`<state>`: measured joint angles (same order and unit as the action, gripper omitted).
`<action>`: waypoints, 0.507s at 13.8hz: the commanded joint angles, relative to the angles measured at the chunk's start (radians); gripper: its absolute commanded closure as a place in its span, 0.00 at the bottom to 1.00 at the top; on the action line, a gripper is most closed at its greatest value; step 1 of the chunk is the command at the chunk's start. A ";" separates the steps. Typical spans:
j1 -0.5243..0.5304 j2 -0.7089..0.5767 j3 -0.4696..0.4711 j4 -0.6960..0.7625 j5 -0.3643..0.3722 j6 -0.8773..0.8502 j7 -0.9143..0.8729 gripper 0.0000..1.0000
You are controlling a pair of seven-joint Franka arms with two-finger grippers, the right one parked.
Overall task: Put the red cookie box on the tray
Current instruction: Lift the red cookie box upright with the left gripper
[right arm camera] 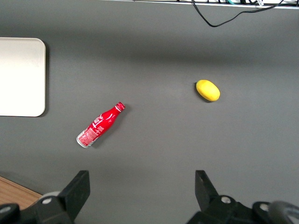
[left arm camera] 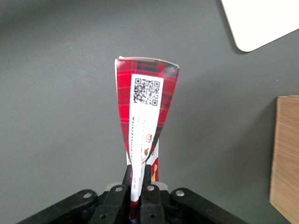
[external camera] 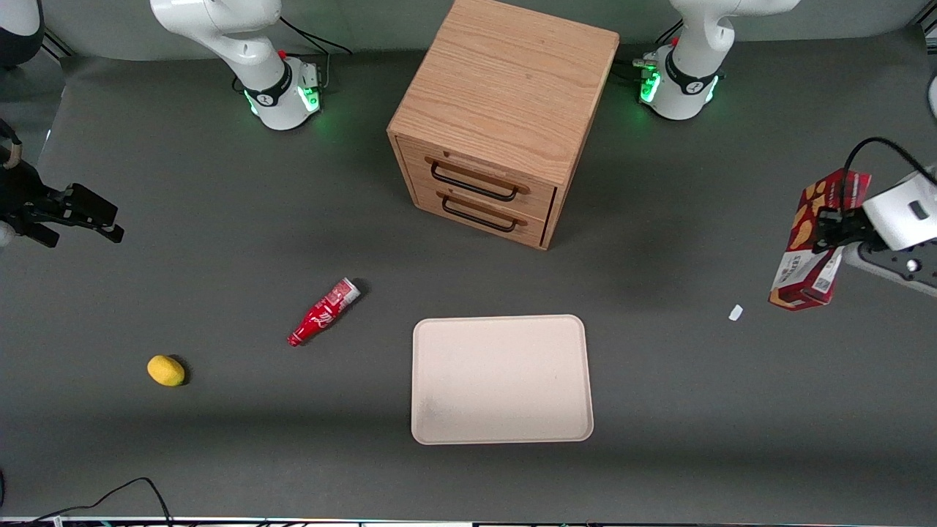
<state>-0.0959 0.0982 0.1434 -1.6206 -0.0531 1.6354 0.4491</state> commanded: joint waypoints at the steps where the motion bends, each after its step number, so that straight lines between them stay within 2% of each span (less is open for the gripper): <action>1: -0.030 0.037 -0.010 0.131 -0.011 -0.081 -0.094 1.00; 4: -0.054 0.067 -0.118 0.169 -0.007 -0.078 -0.321 1.00; 7: -0.062 0.188 -0.263 0.302 0.001 -0.078 -0.562 1.00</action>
<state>-0.1437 0.1734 -0.0554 -1.4637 -0.0591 1.5877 0.0330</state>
